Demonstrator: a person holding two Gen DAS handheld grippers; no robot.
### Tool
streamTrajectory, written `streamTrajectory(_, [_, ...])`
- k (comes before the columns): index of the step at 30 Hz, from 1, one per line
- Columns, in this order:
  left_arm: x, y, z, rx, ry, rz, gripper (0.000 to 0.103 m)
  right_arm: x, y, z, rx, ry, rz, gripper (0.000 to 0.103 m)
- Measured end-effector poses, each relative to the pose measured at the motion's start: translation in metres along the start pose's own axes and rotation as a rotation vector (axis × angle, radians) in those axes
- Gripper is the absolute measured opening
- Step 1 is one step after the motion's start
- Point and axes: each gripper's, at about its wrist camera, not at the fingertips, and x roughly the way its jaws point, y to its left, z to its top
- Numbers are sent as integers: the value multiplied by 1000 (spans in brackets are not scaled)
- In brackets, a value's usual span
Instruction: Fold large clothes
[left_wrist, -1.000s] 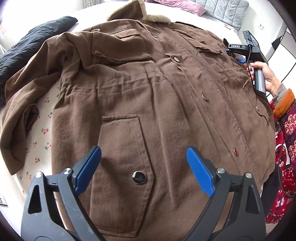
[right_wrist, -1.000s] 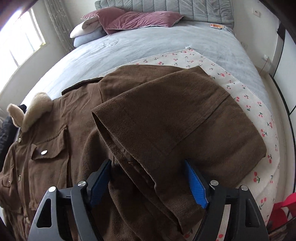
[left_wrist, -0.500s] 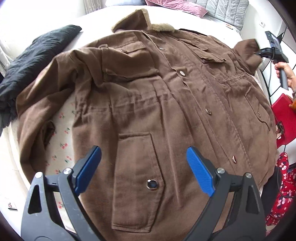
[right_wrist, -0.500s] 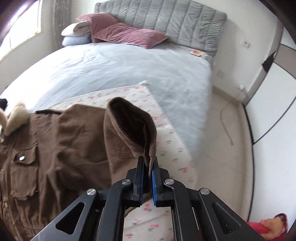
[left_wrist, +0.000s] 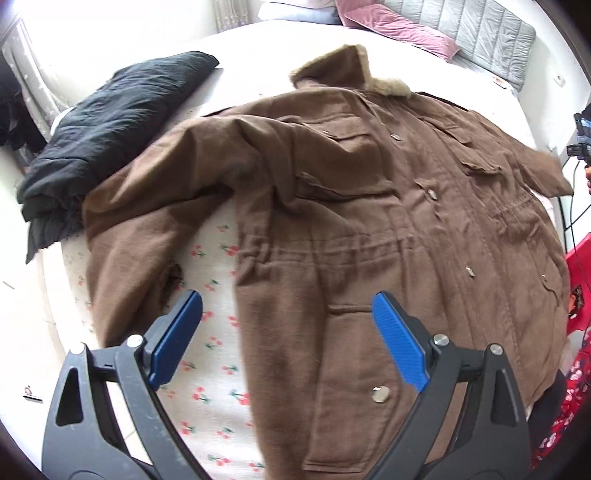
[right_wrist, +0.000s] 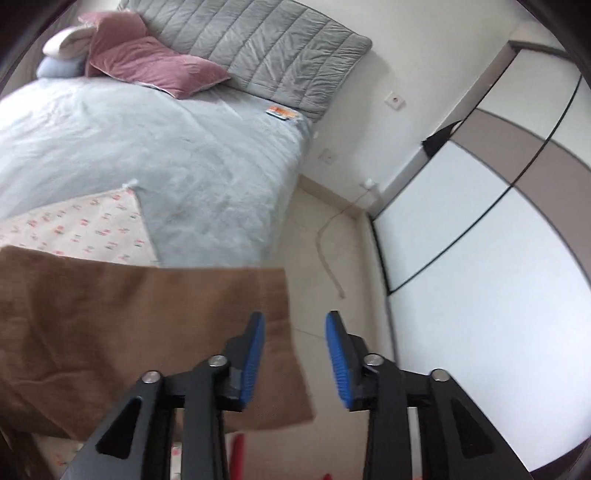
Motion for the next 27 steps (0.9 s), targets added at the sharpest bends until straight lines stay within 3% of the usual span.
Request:
streamTrajectory(5, [1, 42, 9, -21, -27, 148, 93, -40, 36, -6, 18, -3, 320, 59])
streamTrajectory(10, [5, 124, 0, -213, -30, 213, 93, -100, 88, -30, -84, -24, 509, 65])
streamTrajectory(15, [34, 209, -30, -476, 27, 117, 93, -141, 144, -65, -190, 0, 671, 66])
streamTrajectory(17, [53, 231, -42, -572, 58, 29, 93, -152, 166, -78, -226, 17, 716, 66])
streamTrajectory(20, [78, 233, -51, -643, 94, -116, 87, -164, 196, -94, -283, 43, 746, 66])
streamTrajectory(21, [76, 227, -48, -623, 69, -88, 78, -168, 205, -98, -301, 48, 752, 66])
streamTrajectory(22, [69, 216, -41, -566, 15, -72, 28, -173, 215, -104, -320, 54, 761, 66])
streamTrajectory(23, [62, 208, -33, -537, -16, -78, 3, -179, 222, -107, -337, 59, 771, 66])
streamTrajectory(25, [31, 190, -11, -515, -142, -33, 4, -192, 233, -114, -363, 66, 790, 66])
streamTrajectory(27, [4, 169, 11, -461, -258, -111, 4, -203, 240, -117, -375, 61, 811, 66])
